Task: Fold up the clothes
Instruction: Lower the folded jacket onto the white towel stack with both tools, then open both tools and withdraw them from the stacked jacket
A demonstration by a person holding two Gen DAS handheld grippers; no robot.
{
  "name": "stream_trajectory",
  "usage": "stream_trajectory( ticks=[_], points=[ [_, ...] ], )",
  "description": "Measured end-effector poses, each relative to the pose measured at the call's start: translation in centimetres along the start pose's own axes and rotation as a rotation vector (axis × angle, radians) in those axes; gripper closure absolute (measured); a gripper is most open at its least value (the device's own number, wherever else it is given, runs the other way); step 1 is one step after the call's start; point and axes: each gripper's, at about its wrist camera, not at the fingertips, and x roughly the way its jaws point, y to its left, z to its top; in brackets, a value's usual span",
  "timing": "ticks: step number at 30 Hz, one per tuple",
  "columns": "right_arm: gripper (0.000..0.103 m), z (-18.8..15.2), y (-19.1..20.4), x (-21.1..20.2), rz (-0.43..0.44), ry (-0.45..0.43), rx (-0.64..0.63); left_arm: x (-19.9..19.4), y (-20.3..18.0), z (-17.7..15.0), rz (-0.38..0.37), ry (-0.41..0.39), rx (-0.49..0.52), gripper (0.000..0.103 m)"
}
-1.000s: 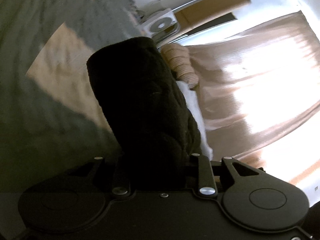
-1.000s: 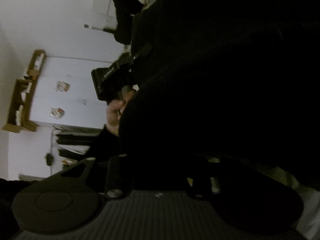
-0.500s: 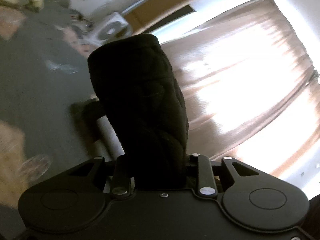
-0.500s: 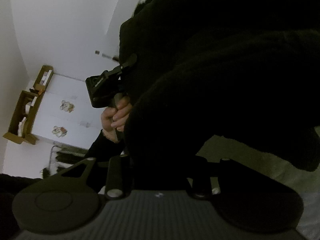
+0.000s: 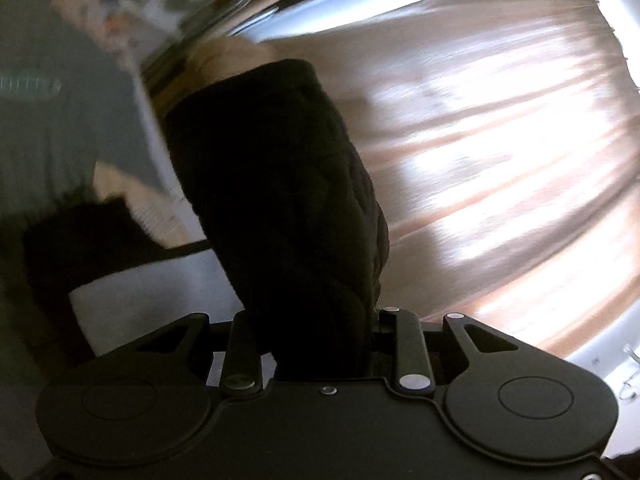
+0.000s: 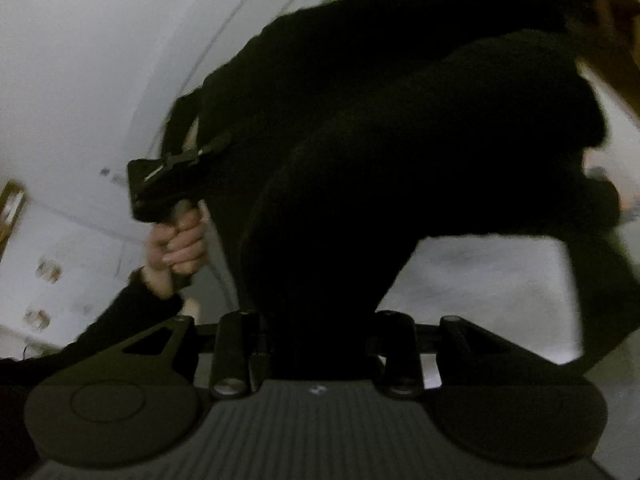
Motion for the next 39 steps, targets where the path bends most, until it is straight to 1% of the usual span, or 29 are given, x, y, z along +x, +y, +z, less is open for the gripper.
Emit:
stream_trajectory(
  ticks=[2,3,5,6,7,8,9,10,11,14,16,17,18,19,21,24,26,29,31,33,35,36,37,39],
  points=[
    [0.07,0.1,-4.3,1.2,-0.056,0.001,0.041,3.1,2.2,-0.3,0.047,0.044,-0.017,0.076],
    [0.07,-0.2,-5.7,2.0,-0.084,0.006,0.056,4.3,3.1,-0.6,0.074,0.06,-0.021,0.076],
    [0.066,-0.9,-7.2,4.0,-0.149,0.02,0.071,6.4,4.7,-1.1,0.124,0.089,-0.027,0.075],
    [0.061,-1.3,-7.6,4.6,-0.179,0.016,0.059,6.6,5.0,-1.2,0.13,0.089,-0.027,0.075],
    [0.058,-1.6,-7.9,5.0,-0.202,0.006,0.046,6.9,5.4,-1.3,0.137,0.088,-0.026,0.074],
    [0.049,-1.9,-7.8,5.2,-0.224,-0.007,0.036,7.0,5.7,-1.3,0.145,0.088,-0.024,0.073],
    [0.033,-2.1,-7.6,5.4,-0.243,-0.021,0.029,6.9,5.7,-1.3,0.157,0.088,-0.018,0.07],
    [0.025,-2.2,-7.3,5.6,-0.266,-0.029,0.035,6.7,5.8,-1.2,0.17,0.087,-0.011,0.066],
    [0.018,-2.0,-6.7,5.5,-0.282,-0.033,0.042,6.4,5.9,-1.1,0.182,0.085,-0.004,0.065],
    [0.016,-1.4,-4.4,4.8,-0.315,-0.051,0.043,4.9,4.7,-1.2,0.214,0.081,0.031,0.055],
    [0.016,-1.6,-3.7,3.9,-0.349,-0.085,0.037,3.5,3.3,-0.9,0.251,0.068,0.068,0.039],
    [0.016,-1.7,-3.7,3.1,-0.362,-0.106,0.032,2.8,2.5,-0.7,0.269,0.061,0.086,0.034],
    [0.016,-1.9,-3.3,2.4,-0.381,-0.132,0.027,1.9,1.6,-0.5,0.289,0.056,0.107,0.025],
    [0.016,-2.1,-2.7,1.6,-0.404,-0.157,0.02,1.1,0.2,-0.5,0.314,0.056,0.142,0.02],
    [0.015,-2.9,-1.5,0.1,-0.446,-0.206,0.009,-0.5,-2.5,-0.6,0.363,0.058,0.213,0.016],
    [0.014,-4.3,-0.9,-2.0,-0.494,-0.261,0.006,-1.4,-5.7,-0.9,0.424,0.075,0.313,0.01],
    [0.014,-5.2,-0.5,-3.0,-0.506,-0.279,-0.003,-2.2,-7.7,-2.2,0.447,0.086,0.372,0.005],
    [0.014,-7.2,1.6,-2.3,-0.522,-0.287,0.001,-2.7,-10.0,-4.1,0.469,0.13,0.396,0.004],
    [0.014,-8.5,3.1,-1.8,-0.526,-0.282,0.01,-3.1,-11.4,-5.6,0.467,0.156,0.407,0.004],
    [0.014,-9.8,4.8,-1.3,-0.541,-0.285,0.005,-3.3,-12.4,-7.4,0.479,0.158,0.44,0.004],
    [0.014,-11.1,6.4,-1.3,-0.57,-0.299,-0.007,-3.7,-13.5,-9.1,0.505,0.151,0.45,0.004],
    [0.014,-11.7,7.2,-1.3,-0.585,-0.306,-0.014,-4.1,-14.1,-9.9,0.51,0.131,0.455,0.003],
    [0.014,-12.3,7.9,-1.4,-0.6,-0.313,-0.021,-4.5,-14.7,-10.6,0.516,0.111,0.459,0.001],
    [0.014,-13.4,9.5,-1.7,-0.614,-0.329,-0.043,-5.3,-15.9,-12.1,0.524,0.074,0.469,0.0]
  ],
)
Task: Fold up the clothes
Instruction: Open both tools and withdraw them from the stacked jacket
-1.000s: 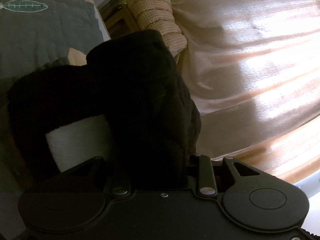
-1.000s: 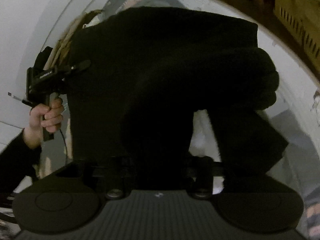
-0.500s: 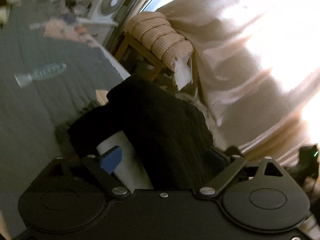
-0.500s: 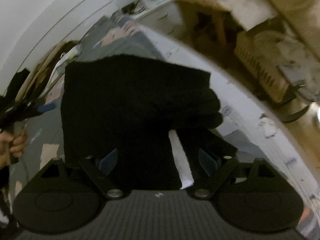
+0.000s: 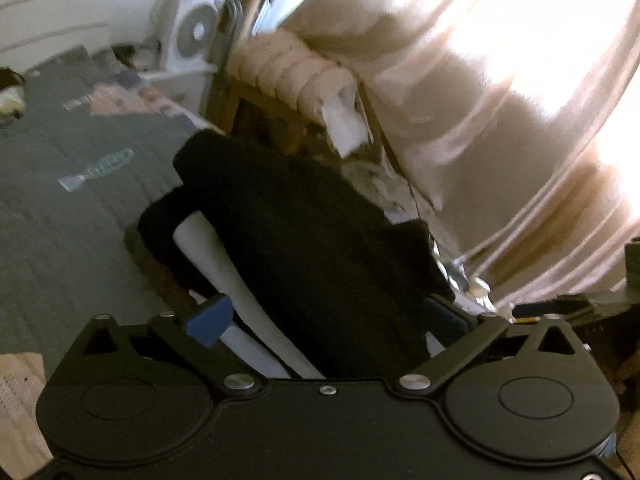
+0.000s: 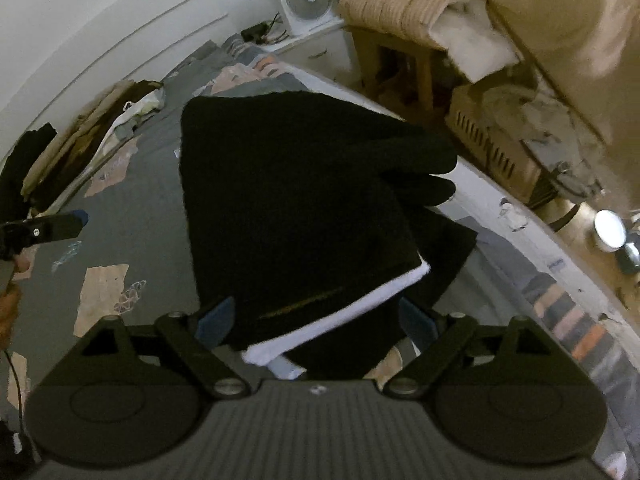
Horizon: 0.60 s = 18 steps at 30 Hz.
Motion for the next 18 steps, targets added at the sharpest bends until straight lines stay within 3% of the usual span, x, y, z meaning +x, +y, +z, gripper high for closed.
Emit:
stream_trajectory(
  ticks=[6,13,18],
  points=[
    [0.014,-2.1,2.4,-4.3,-0.013,-0.065,-0.043,-3.7,-4.1,-2.4,0.064,-0.067,0.066,0.0],
    [0.014,-4.9,4.2,-8.1,-0.041,-0.114,-0.137,-7.1,-8.2,-4.4,0.166,-0.032,0.081,0.0],
    [0.014,-6.5,4.9,-10.0,0.006,-0.119,-0.14,-9.0,-10.8,-5.4,0.255,0.022,0.105,0.0]
  ],
)
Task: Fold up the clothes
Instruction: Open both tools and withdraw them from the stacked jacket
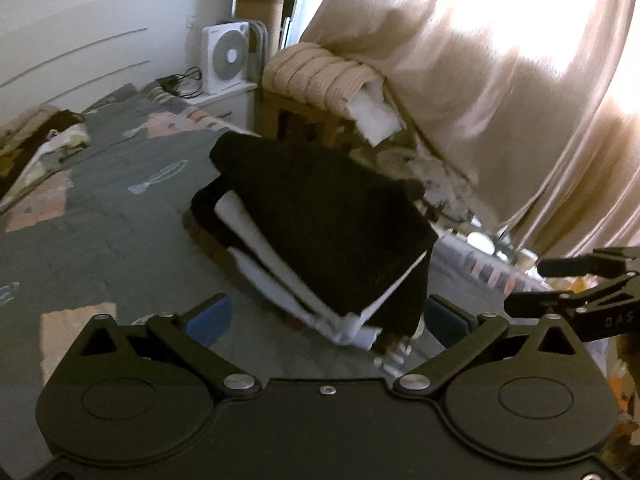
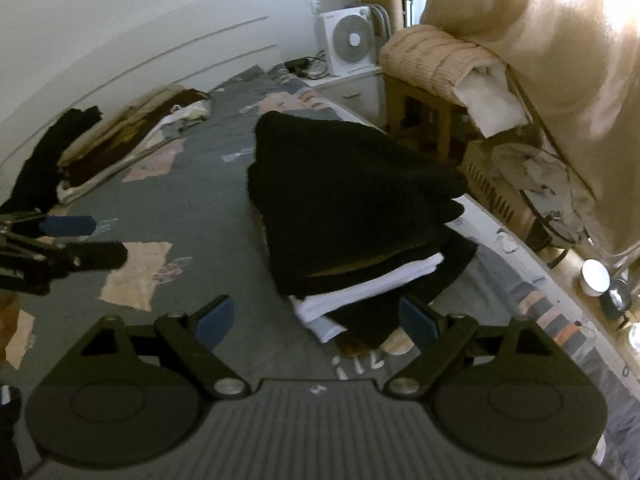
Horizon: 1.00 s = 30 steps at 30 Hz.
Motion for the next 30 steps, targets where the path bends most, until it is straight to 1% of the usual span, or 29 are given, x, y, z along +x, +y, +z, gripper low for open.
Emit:
stream_trajectory(
  ticks=[6,9,12,18,30],
  points=[
    [0.014,-0.5,1.0,-2.1,0.014,-0.019,-0.008,-3.0,-1.3,-0.8,0.047,0.007,-0.002,0.0],
    [0.014,-0.5,1.4,-2.9,0.01,-0.03,-0.015,-3.9,-1.4,-1.0,0.035,0.011,-0.019,0.0],
    [0.014,-0.3,1.5,-3.6,0.007,-0.035,-0.015,-4.6,-1.6,-1.0,0.038,0.007,-0.022,0.0],
    [0.014,-0.4,1.3,-4.3,0.002,-0.029,-0.013,-4.5,-2.1,-1.1,0.022,0.015,-0.045,0.0],
    [0.014,-0.3,0.4,-5.1,0.002,-0.031,-0.011,-3.7,-3.4,-1.1,0.025,0.026,-0.05,0.0]
  ],
)
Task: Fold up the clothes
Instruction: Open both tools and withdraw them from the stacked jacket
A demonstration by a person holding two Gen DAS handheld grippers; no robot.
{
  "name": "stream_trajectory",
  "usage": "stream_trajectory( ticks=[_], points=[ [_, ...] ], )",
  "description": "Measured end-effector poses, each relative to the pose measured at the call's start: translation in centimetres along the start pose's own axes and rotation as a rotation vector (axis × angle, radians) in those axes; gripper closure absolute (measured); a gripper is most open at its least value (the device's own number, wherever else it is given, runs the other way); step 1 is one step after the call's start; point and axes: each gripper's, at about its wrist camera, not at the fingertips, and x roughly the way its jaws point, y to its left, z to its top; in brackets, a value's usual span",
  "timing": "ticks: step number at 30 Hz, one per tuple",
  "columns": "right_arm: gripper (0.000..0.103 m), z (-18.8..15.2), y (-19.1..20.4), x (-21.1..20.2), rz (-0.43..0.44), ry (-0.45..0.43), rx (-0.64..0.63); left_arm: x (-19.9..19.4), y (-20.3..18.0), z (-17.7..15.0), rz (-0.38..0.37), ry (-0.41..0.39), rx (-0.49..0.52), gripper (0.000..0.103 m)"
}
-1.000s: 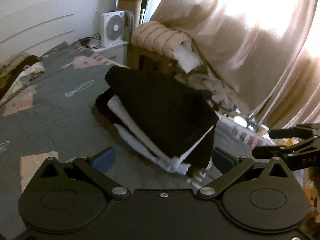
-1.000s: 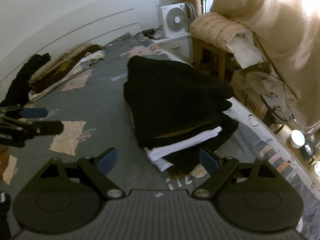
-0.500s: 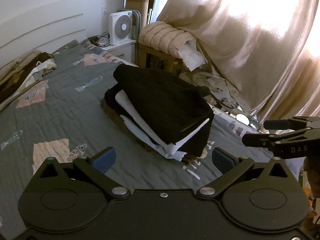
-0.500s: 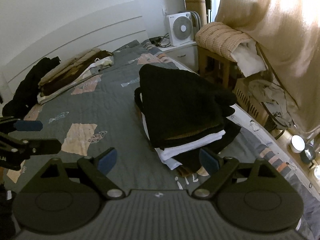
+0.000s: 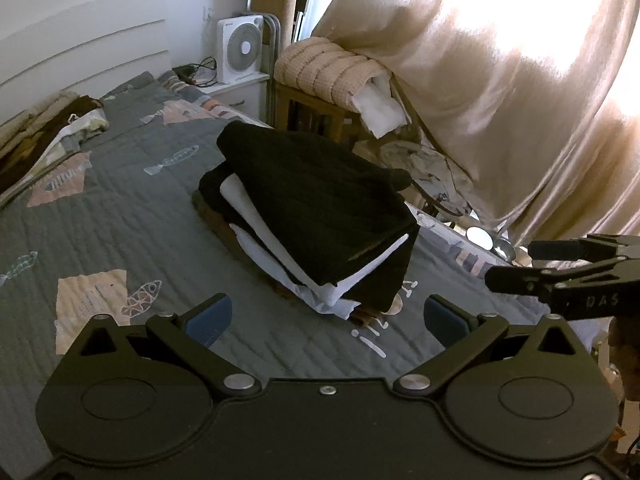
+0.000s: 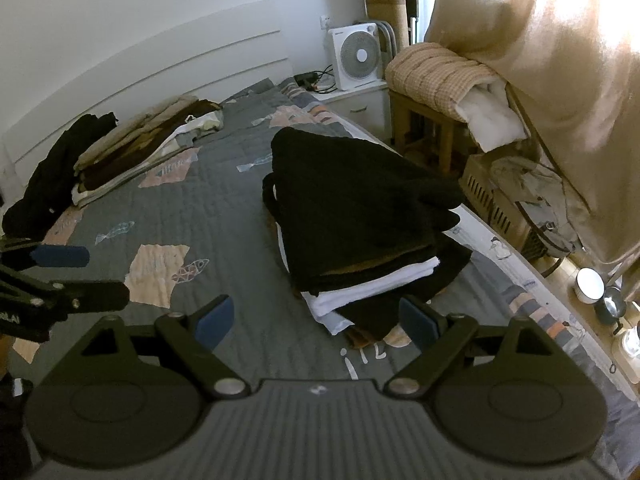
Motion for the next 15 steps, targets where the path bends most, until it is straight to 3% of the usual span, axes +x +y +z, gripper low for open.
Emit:
stream_trajectory(
  ticks=[15],
  points=[
    [0.014,0.45,-0.38,-0.06,-0.015,0.012,-0.006,-0.12,-0.5,-0.17,-0.036,-0.014,0.013,0.0]
  ],
)
